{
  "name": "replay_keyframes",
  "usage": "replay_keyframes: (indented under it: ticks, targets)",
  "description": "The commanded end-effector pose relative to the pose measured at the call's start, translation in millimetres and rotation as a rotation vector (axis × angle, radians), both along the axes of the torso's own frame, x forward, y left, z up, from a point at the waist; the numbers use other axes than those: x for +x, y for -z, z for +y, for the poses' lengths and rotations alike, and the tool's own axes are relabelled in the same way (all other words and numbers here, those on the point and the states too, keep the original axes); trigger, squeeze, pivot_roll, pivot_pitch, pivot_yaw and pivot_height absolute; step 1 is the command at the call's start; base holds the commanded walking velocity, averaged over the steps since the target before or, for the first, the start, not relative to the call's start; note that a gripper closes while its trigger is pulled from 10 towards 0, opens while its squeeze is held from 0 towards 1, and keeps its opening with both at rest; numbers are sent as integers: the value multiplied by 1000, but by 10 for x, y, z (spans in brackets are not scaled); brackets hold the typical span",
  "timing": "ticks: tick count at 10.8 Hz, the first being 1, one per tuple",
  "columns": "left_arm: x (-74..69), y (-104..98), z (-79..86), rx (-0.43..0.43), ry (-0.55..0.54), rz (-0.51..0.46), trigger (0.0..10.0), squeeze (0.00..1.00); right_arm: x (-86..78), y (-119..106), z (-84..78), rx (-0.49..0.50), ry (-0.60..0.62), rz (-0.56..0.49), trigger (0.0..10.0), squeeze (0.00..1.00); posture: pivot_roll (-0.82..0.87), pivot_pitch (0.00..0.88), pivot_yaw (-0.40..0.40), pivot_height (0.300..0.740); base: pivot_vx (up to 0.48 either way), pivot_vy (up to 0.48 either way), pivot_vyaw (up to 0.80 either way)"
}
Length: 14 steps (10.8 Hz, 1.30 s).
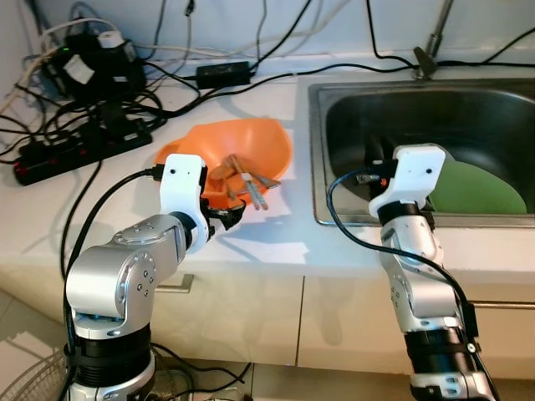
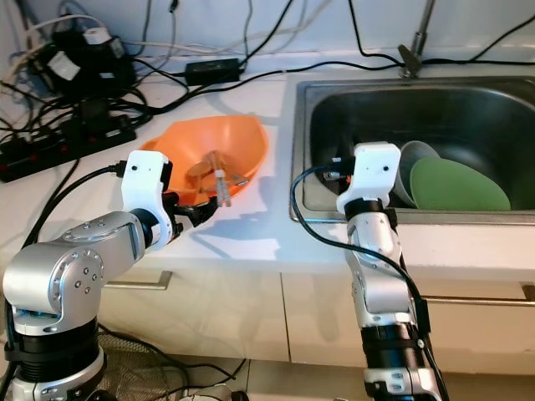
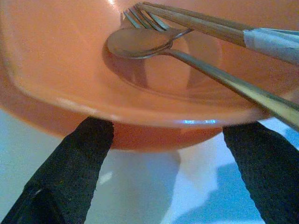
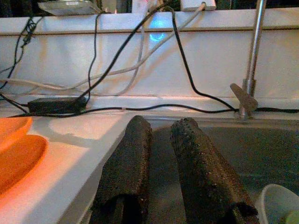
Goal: Kitchen organization
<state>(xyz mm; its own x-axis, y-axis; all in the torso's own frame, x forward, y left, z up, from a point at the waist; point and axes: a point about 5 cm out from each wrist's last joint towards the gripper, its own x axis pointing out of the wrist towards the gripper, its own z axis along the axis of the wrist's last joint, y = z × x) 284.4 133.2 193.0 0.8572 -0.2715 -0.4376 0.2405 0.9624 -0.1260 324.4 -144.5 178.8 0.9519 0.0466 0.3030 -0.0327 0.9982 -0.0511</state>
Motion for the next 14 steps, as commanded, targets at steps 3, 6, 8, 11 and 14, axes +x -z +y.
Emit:
replay_keyframes:
  ticks: [3,6,8,11,14]
  targets:
    - [71,-132,-19,66,27,-159,10000,0,55,-27,9,16,-2,-23,10000,0,101,0,105,740,0,0,0]
    - [-18,-74,244,129,-95,-194,10000,0,101,-36,33,25,-9,-29,10000,0,139,0,93,740,0,0,0]
    - [-169,52,562,224,-160,-140,10000,0,139,-29,111,31,-43,-28,10000,0,169,0,75,740,0,0,0]
    - [-204,-8,958,367,-355,-222,10000,0,170,-12,112,35,-46,-30,10000,0,187,0,67,740,0,0,0]
    - [56,-278,842,270,-469,-644,10000,0,150,-72,-39,43,22,-83,10000,0,133,0,85,740,0,0,0]
